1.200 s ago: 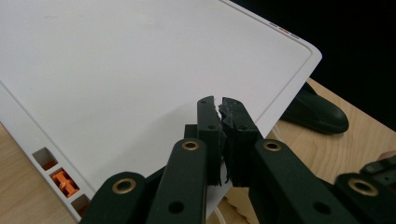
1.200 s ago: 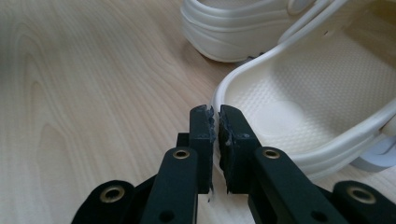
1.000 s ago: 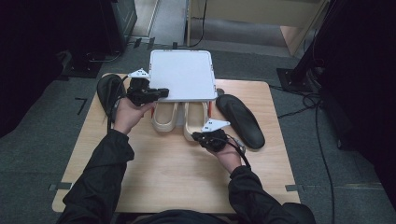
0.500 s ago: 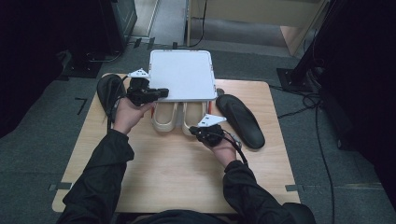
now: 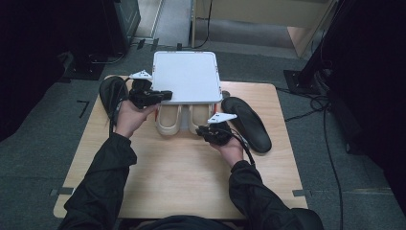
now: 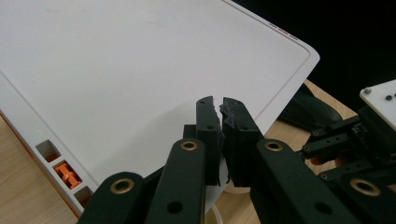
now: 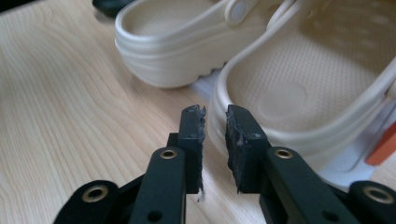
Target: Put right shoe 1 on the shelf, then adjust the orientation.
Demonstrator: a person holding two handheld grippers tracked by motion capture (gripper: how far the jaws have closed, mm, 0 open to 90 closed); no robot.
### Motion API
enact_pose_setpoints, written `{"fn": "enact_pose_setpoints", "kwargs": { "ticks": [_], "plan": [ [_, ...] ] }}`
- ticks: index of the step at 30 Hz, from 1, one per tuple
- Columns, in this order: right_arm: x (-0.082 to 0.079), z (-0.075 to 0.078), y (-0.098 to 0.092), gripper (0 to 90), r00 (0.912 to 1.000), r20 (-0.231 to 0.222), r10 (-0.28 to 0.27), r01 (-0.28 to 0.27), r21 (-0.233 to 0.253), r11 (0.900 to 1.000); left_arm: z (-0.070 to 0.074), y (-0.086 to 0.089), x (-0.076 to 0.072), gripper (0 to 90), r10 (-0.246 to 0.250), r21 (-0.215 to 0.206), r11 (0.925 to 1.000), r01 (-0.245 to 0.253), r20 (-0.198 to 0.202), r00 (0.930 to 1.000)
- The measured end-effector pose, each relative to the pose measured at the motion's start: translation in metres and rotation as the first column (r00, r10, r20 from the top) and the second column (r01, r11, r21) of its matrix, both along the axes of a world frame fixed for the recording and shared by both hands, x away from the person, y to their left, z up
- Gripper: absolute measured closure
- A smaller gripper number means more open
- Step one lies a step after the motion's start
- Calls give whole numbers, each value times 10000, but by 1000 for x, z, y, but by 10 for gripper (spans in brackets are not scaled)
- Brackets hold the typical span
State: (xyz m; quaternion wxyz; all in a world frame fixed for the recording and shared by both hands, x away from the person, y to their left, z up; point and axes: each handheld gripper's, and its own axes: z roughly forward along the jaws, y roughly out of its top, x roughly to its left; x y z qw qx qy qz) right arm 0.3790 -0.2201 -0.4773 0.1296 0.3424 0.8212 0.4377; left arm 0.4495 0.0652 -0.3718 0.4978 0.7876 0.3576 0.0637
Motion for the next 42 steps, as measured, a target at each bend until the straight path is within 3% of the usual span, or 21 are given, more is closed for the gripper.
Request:
{"fn": "enact_pose_setpoints", "kwargs": {
  "ticks": [3,6,15,18,23,28,42],
  "plan": [
    [-6,3,-2,755,9999,71,123,-125,294,9995,1,-1,-1,778,-83,-46,10000,83,-28,10000],
    [-12,8,-3,734,9996,-56,278,-276,228,9994,3,-1,-2,677,-229,-174,9996,224,-263,9994],
    [-39,14,-20,675,9974,-336,643,-628,441,9970,10,3,-11,579,-244,273,9993,250,-220,9995],
    [-46,15,-25,662,9971,-467,602,-580,479,9972,14,6,-15,562,-259,395,9989,263,-95,9996],
    [-54,14,-35,642,9968,-523,607,-587,396,9975,19,15,-21,540,-167,204,9996,168,-59,9998],
    [-56,13,-42,629,9963,-680,521,-492,436,9978,19,24,-29,534,-69,190,9998,73,-215,9997],
    [-54,14,-45,630,9955,-538,774,-737,675,9950,18,67,-51,532,970,227,9950,-971,40,9953]
  ]
}}
